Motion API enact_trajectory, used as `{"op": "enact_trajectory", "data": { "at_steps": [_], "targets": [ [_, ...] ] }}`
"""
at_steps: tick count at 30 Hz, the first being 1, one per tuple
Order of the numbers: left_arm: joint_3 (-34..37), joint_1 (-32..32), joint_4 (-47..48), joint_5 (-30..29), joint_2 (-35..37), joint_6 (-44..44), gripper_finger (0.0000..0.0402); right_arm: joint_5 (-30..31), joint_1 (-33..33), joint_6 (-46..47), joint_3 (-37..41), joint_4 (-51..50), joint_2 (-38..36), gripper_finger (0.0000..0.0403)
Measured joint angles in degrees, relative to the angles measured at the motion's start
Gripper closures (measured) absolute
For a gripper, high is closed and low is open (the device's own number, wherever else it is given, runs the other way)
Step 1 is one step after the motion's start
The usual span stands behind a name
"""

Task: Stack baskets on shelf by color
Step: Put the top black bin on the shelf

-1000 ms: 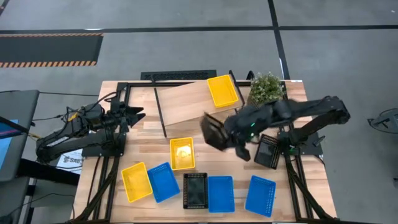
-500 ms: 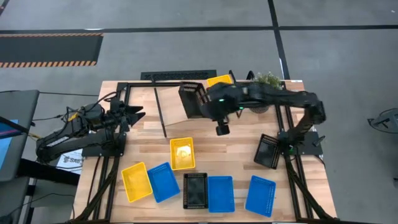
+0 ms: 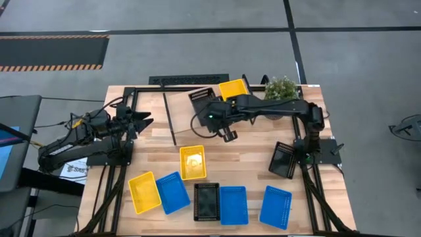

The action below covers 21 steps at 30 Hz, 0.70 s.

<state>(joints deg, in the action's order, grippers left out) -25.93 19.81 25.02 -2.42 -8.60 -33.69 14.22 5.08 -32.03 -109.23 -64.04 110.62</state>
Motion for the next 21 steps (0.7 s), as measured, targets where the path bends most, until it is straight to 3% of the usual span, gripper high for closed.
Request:
{"op": "enact_trajectory", "data": {
  "at_steps": [21],
  "targets": [
    [0.00,0.00,0.11,0.02,0.00,0.03,0.0136,0.43,4.26,0.07,0.04,-0.62,1.45,0.0382]
  ]
}}
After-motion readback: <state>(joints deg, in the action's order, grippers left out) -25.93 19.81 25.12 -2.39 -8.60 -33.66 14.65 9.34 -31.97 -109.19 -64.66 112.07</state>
